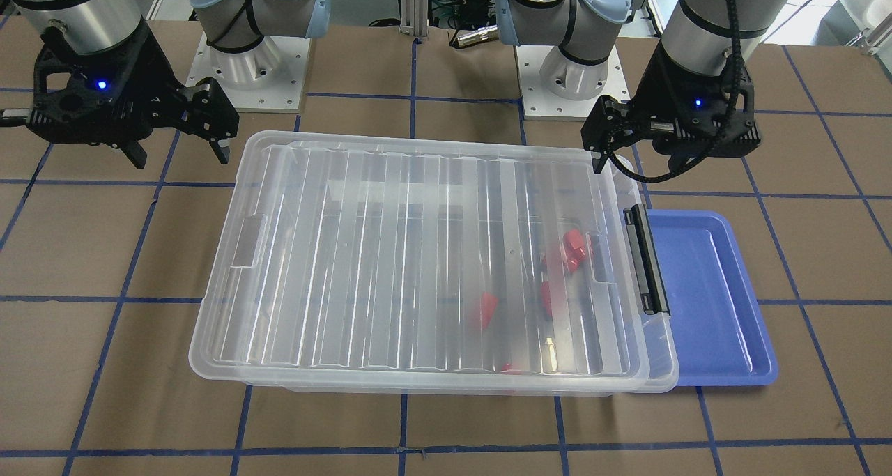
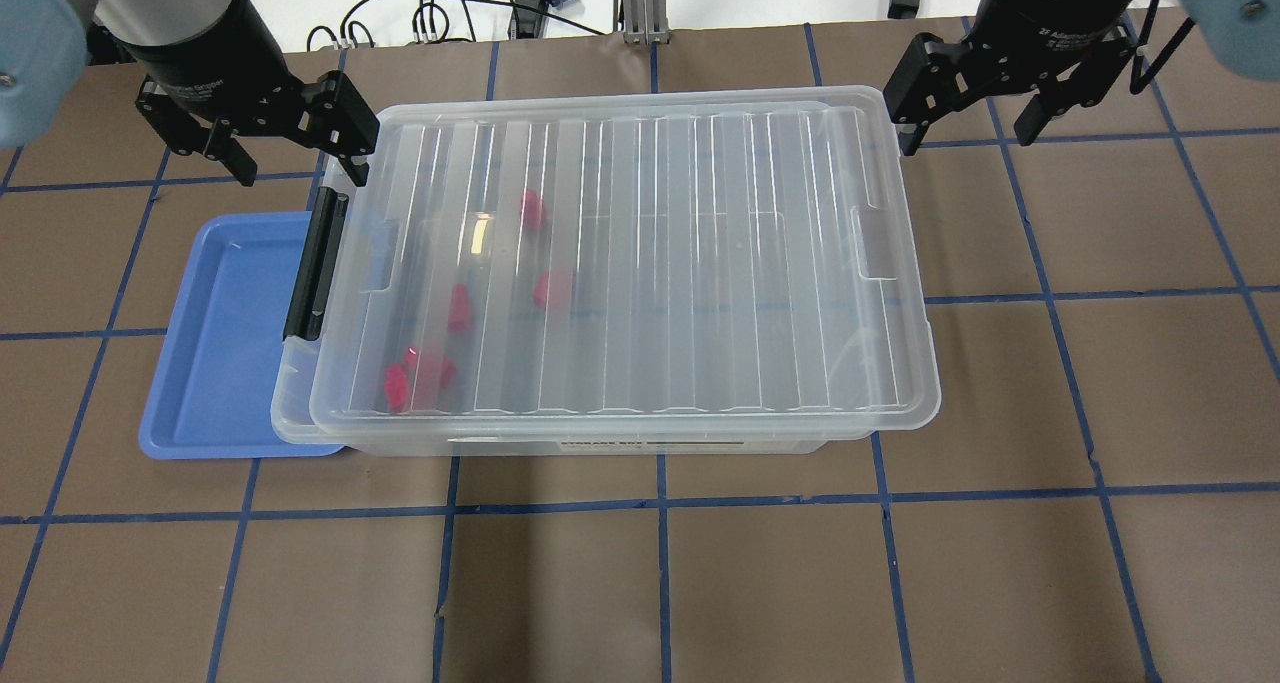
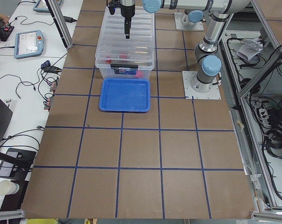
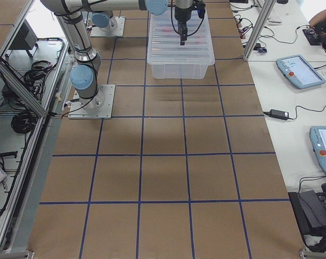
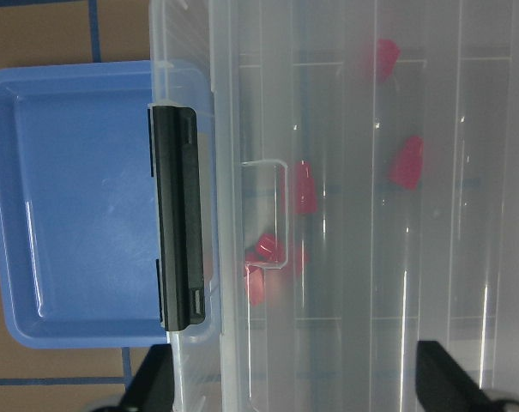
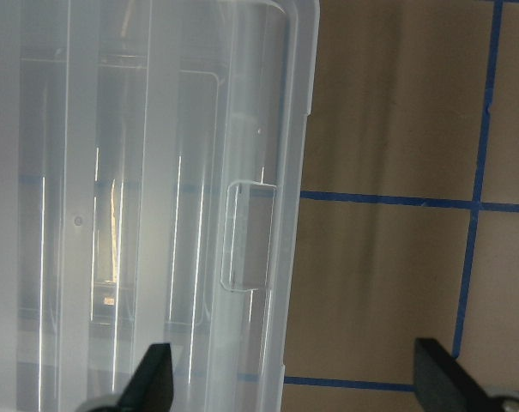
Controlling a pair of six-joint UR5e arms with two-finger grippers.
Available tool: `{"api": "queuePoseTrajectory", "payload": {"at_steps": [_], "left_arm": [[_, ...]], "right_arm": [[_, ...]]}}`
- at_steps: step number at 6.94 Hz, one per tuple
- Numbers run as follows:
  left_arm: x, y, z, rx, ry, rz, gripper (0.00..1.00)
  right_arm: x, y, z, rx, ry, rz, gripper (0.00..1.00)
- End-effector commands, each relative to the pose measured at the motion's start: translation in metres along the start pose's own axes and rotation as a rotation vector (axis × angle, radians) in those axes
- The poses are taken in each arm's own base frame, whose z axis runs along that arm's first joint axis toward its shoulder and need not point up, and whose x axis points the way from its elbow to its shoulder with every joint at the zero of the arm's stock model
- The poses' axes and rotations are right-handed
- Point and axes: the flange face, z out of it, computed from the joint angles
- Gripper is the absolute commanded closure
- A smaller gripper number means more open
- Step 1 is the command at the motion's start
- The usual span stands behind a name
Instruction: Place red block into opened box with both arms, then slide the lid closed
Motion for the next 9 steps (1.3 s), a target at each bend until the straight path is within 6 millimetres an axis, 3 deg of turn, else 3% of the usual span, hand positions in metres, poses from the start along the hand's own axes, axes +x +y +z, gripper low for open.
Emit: {"api": "queuePoseTrajectory", "payload": {"at_steps": [1,5,9], "left_arm": [[0.001,0.005,-0.009,0.019,-0.002,-0.001,0.0],[0.002,0.011,-0.015,0.03,0.001,-0.003,0.0],[0.002,0.007,-0.003,-0.02,0.006,-0.004,0.0]], "right_arm": [[0.0,-0.001,0.001,-0.003,0.0,0.001,0.0],[0.0,-0.001,0.001,-0.002,0.0,0.0,0.0],[0.0,-0.001,0.001,-0.003,0.0,0.001,0.0]]}}
